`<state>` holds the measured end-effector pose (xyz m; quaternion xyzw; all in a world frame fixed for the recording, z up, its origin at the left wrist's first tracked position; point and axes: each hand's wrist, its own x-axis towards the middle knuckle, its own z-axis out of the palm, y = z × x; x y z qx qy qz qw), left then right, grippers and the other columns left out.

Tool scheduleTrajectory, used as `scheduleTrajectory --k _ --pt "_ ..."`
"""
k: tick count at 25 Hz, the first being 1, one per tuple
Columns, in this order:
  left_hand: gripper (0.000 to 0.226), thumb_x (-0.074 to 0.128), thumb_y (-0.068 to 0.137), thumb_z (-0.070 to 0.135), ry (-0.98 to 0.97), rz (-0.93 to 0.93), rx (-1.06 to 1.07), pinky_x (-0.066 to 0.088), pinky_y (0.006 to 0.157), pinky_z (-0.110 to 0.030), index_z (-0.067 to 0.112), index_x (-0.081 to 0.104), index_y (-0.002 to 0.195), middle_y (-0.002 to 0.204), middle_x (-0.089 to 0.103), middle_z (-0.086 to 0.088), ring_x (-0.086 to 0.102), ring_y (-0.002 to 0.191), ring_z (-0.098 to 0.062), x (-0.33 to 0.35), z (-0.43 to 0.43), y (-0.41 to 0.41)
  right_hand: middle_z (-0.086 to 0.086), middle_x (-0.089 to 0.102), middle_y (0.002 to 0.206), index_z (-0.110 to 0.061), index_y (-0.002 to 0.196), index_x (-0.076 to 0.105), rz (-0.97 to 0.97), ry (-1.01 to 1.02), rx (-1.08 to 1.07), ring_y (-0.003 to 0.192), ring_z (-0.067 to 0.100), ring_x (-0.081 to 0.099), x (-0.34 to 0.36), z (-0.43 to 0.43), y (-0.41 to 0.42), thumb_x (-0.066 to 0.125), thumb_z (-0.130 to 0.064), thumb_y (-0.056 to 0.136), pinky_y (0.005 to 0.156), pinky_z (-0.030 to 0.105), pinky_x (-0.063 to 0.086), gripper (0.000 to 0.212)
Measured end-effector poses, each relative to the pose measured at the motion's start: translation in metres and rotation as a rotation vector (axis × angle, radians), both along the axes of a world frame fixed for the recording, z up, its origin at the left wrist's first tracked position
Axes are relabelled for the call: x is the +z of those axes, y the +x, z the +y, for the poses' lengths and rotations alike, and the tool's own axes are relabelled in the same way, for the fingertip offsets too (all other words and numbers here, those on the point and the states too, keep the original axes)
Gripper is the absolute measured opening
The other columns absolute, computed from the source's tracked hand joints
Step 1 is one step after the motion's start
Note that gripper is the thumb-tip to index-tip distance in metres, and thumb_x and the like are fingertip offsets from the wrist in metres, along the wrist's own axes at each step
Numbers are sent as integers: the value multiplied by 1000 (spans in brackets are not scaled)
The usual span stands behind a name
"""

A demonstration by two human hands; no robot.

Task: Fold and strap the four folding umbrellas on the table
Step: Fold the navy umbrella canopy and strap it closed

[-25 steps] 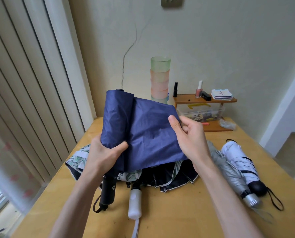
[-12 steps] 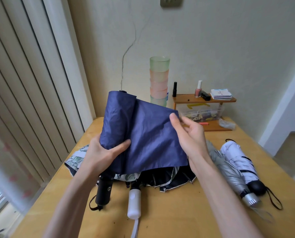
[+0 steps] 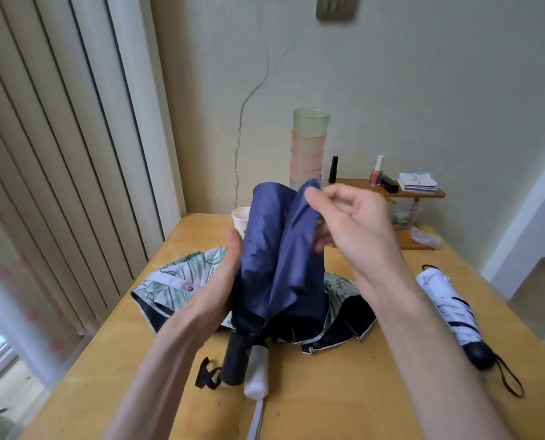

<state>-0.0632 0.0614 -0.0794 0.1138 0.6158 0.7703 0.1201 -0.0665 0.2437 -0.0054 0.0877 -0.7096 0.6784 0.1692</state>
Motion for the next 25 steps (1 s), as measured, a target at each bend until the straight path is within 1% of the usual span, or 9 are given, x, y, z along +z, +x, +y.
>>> scheduleTrajectory --k 2,5,8,11,13,15,17,22,25 --pt "66 33 109 51 -132 128 11 53 71 -15 -1 48 145 134 65 -8 63 122 -29 0 -4 -4 16 74 70 -2 91 66 -85 46 61 55 25 72 20 -18 -5 64 -11 104 48 25 56 16" --pt "48 54 64 49 -385 292 -102 45 70 -27 13 58 95 80 55 7 55 81 -11 7 -5 2 15 80 83 1 104 67 -183 181 188 66 29 79 36 -47 -13 59 -11 105 56 27 63 15" --pt "52 74 58 50 -195 206 -13 53 69 -28 13 63 94 79 68 6 62 73 -10 5 -1 6 14 81 99 -1 119 68 -200 323 374 74 30 80 47 -55 -16 59 -21 109 67 29 65 24" --pt "46 85 73 42 -9 164 51 55 62 -21 15 68 106 82 76 9 72 73 -8 3 4 1 9 79 84 -6 116 71 32 144 193 62 18 73 58 -30 -29 61 -15 107 61 21 58 16" --pt "43 87 71 45 5 139 108 56 62 -29 18 74 101 84 77 1 74 77 -17 8 0 3 6 79 96 -12 117 72 169 239 24 80 10 73 57 -8 -43 70 -16 101 76 18 55 17" --pt "36 90 72 50 -53 139 123 53 54 -28 18 76 79 71 72 -4 69 65 -22 9 -3 4 -3 75 120 -22 130 69 140 467 92 109 0 69 48 -1 -46 78 -29 96 96 14 50 36" --pt "36 92 75 43 -103 159 102 49 48 -19 16 68 72 58 69 6 66 54 -12 10 -3 8 -16 74 124 -29 130 69 73 552 222 115 -7 66 42 -2 -43 77 -34 95 96 10 49 36" --pt "60 98 61 47 -185 183 119 54 84 -13 37 65 109 107 77 25 70 102 9 11 -4 10 -11 78 110 -23 119 77 58 577 216 103 -1 72 47 -5 -45 80 -47 90 91 20 52 38" --pt "58 94 63 46 -168 129 156 54 81 -14 34 64 111 111 75 19 70 98 6 5 -3 7 14 75 90 -11 95 79 87 595 181 78 10 65 43 -5 -48 83 -39 92 75 32 48 29"
